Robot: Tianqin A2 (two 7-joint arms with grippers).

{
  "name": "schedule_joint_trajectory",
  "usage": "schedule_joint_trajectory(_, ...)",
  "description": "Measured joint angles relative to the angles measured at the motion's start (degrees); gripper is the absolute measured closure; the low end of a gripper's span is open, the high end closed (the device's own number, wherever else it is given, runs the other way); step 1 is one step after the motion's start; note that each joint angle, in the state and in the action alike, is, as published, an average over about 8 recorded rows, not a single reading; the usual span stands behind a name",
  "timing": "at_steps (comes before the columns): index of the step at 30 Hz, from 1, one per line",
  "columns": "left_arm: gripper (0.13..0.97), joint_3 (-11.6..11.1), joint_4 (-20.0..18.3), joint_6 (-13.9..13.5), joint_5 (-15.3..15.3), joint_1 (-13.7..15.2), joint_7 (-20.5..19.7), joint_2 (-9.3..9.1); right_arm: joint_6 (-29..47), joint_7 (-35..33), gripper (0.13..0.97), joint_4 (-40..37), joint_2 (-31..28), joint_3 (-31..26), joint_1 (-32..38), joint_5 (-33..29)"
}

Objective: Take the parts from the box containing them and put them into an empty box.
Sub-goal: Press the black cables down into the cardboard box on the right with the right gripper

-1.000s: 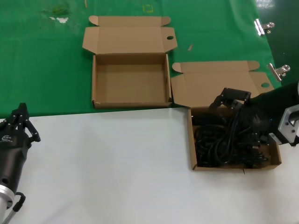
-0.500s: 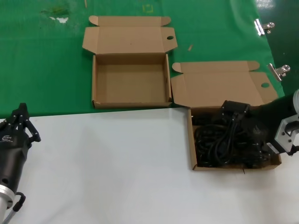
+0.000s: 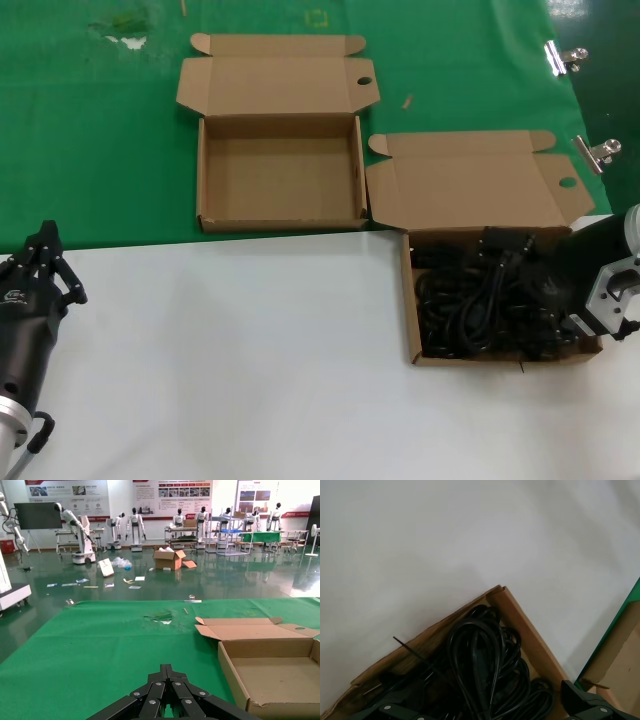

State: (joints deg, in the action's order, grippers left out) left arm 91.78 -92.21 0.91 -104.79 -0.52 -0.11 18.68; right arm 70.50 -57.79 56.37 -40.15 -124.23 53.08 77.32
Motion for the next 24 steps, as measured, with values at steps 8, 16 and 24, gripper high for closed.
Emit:
schedule_joint_trajectory(8, 0.957, 0.0, 0.0, 0.0, 0.0, 0.0, 0.0, 0.0, -0.94, -0.42, 0.19, -0.39, -0.02, -0.08, -0.19, -0.66)
schedule_joint_trajectory(16, 0.957, 0.0, 0.0, 0.0, 0.0, 0.0, 0.0, 0.0, -1.89, 0.67, 0.287, 0.55, -0.17, -0.35, -0.71, -1.66)
schedule_joint_trajectory(24, 0.957, 0.0, 0.0, 0.0, 0.0, 0.0, 0.0, 0.0, -2.52, 1.05, 0.406, 0.3, -0.63, -0.44, -1.12, -2.34)
